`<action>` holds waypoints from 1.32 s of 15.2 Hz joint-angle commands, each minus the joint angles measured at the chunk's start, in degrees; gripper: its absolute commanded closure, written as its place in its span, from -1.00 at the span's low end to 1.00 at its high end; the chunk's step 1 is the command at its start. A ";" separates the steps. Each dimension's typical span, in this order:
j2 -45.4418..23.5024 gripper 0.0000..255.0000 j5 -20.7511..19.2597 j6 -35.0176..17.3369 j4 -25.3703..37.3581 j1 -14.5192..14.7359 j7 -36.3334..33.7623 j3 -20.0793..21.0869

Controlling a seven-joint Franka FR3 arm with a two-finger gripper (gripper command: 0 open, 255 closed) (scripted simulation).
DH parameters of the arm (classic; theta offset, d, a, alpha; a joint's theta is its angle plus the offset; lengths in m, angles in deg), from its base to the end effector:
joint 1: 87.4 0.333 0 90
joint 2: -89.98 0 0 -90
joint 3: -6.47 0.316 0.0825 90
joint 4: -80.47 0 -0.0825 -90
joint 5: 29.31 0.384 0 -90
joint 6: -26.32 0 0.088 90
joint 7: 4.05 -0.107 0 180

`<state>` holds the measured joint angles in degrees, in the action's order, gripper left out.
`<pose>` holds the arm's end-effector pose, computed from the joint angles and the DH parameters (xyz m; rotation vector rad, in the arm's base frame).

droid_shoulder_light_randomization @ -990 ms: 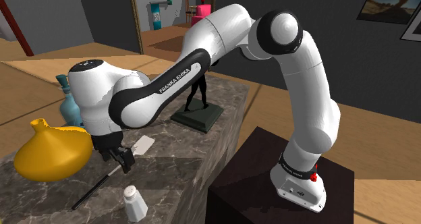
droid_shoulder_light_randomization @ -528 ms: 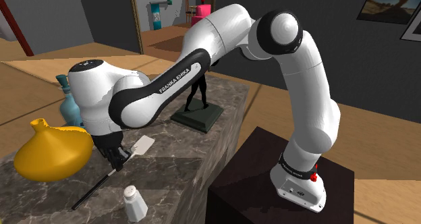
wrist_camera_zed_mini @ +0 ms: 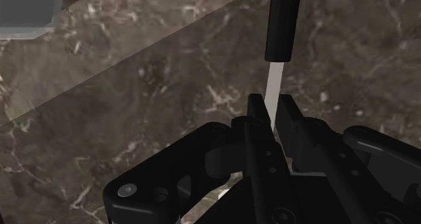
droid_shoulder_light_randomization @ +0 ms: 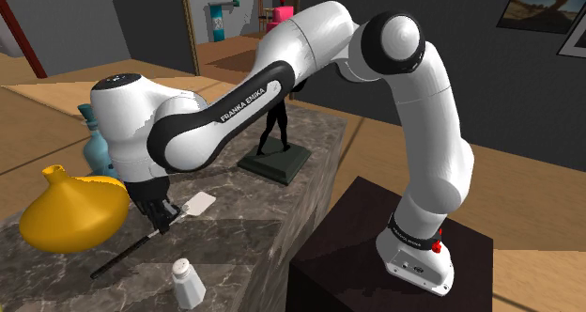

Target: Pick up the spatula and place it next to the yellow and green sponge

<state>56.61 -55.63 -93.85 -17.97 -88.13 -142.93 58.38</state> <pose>0.4809 0.4502 0.3546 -2.3763 1.9876 0.0792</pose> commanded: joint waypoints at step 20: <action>5.23 1.00 5.42 8.87 5.04 -8.39 9.70 2.90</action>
<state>61.94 -50.29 -85.49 -13.54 -95.80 -134.38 61.42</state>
